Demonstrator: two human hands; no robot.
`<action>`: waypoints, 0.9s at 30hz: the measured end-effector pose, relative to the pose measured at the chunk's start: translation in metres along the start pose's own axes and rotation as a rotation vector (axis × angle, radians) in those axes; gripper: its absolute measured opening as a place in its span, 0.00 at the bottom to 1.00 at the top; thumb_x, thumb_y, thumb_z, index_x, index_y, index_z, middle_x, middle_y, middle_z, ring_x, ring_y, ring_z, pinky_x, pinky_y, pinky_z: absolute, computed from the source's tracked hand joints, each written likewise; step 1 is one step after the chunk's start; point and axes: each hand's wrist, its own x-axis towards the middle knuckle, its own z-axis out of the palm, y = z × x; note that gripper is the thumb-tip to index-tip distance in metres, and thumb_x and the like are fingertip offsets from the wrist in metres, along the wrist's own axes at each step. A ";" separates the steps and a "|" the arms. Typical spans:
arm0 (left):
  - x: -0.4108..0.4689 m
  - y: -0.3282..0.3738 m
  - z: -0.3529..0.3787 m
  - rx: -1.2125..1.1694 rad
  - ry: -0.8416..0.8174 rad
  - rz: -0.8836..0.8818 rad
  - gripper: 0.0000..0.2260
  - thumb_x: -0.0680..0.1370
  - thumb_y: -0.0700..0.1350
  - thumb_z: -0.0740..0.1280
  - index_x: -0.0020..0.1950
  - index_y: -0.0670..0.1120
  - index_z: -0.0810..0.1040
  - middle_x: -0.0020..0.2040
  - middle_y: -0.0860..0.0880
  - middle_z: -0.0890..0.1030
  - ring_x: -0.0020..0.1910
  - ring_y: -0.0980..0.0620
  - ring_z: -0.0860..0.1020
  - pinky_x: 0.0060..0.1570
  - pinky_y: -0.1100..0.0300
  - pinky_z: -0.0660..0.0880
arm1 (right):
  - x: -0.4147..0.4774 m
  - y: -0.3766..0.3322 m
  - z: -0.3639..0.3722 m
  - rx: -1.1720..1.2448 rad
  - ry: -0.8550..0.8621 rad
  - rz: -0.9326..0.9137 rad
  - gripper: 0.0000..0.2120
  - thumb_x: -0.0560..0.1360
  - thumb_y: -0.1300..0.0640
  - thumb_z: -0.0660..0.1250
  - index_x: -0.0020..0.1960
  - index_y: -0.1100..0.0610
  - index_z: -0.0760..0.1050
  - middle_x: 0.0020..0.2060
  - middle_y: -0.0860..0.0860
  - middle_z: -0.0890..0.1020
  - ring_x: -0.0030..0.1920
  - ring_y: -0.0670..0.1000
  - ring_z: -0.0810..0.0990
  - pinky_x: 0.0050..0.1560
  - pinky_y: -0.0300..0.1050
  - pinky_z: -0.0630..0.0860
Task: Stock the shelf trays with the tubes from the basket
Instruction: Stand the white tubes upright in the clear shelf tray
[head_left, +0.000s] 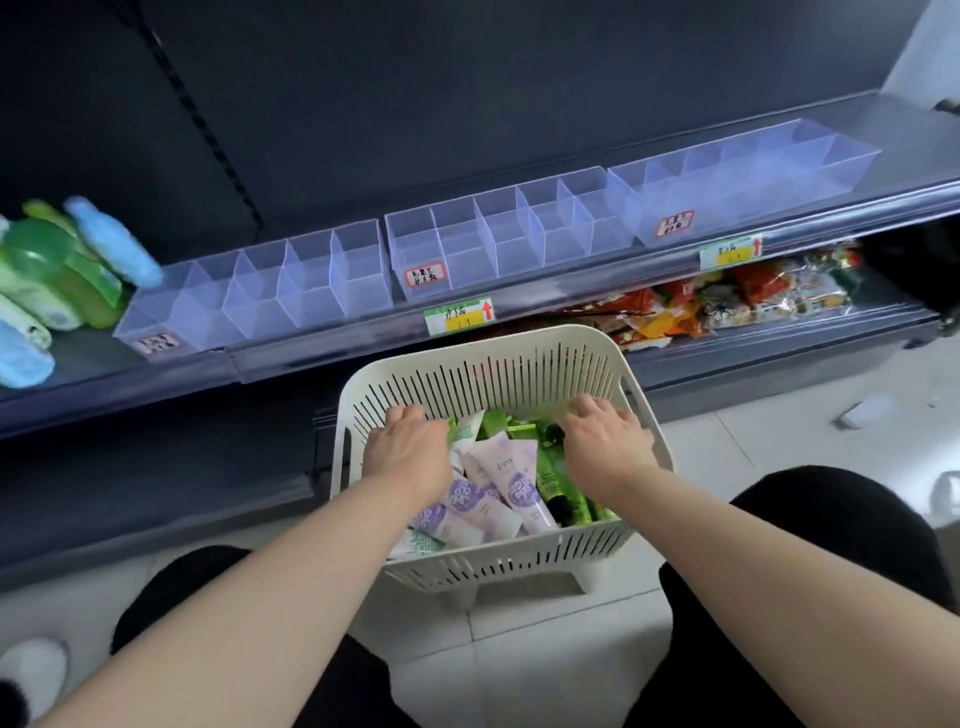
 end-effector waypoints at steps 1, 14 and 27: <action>-0.001 -0.001 0.005 0.004 -0.008 -0.002 0.18 0.74 0.40 0.64 0.63 0.52 0.76 0.64 0.47 0.71 0.63 0.45 0.66 0.59 0.50 0.68 | -0.002 0.001 0.003 -0.023 -0.003 -0.018 0.19 0.75 0.57 0.61 0.66 0.51 0.71 0.63 0.50 0.71 0.65 0.53 0.68 0.65 0.54 0.67; 0.047 -0.055 0.011 0.057 -0.012 -0.029 0.14 0.75 0.44 0.63 0.60 0.49 0.76 0.63 0.48 0.73 0.61 0.45 0.68 0.57 0.52 0.69 | 0.045 -0.015 0.025 -0.109 -0.085 -0.047 0.19 0.74 0.59 0.60 0.65 0.52 0.71 0.60 0.50 0.70 0.66 0.53 0.66 0.66 0.53 0.66; 0.075 -0.034 0.024 -0.305 -0.003 0.175 0.10 0.80 0.44 0.62 0.59 0.52 0.80 0.58 0.51 0.80 0.55 0.51 0.77 0.53 0.53 0.76 | 0.070 -0.033 0.040 -0.025 -0.093 -0.064 0.19 0.76 0.58 0.58 0.67 0.51 0.70 0.66 0.49 0.69 0.68 0.51 0.64 0.66 0.52 0.65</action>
